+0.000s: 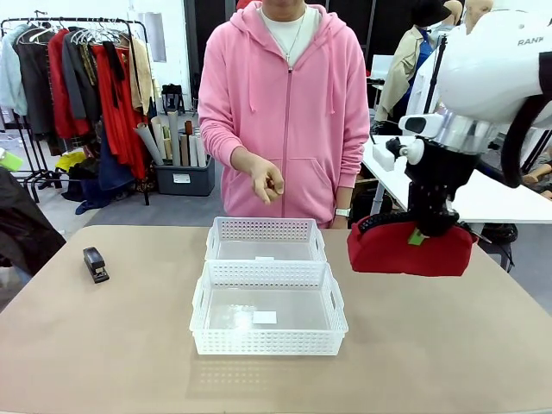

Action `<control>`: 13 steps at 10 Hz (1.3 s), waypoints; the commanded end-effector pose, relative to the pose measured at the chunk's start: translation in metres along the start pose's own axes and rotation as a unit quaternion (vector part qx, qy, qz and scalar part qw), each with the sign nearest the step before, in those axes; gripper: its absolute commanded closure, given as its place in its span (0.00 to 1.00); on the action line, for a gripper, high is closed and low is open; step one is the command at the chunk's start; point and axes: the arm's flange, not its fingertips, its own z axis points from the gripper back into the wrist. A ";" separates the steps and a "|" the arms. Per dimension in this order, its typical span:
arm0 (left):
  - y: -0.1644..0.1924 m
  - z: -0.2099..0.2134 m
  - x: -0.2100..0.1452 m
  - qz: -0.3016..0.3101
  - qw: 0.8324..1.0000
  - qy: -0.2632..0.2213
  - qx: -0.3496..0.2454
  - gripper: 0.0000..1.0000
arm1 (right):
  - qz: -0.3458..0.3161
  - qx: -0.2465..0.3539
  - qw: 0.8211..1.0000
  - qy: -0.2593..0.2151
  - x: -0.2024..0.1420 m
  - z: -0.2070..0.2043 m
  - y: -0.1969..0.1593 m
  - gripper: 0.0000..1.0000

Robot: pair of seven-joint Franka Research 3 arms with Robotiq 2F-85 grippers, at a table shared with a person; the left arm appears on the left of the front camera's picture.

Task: Distribute items into two baskets.
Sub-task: Move the picked Pencil pouch towards the Organizing basket indicated by the person, stopping as directed.

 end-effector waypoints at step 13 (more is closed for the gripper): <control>0.000 0.000 0.000 -0.001 1.000 -0.006 -0.007 0.00 | -0.040 -0.009 0.999 -0.035 0.070 -0.068 0.009 1.00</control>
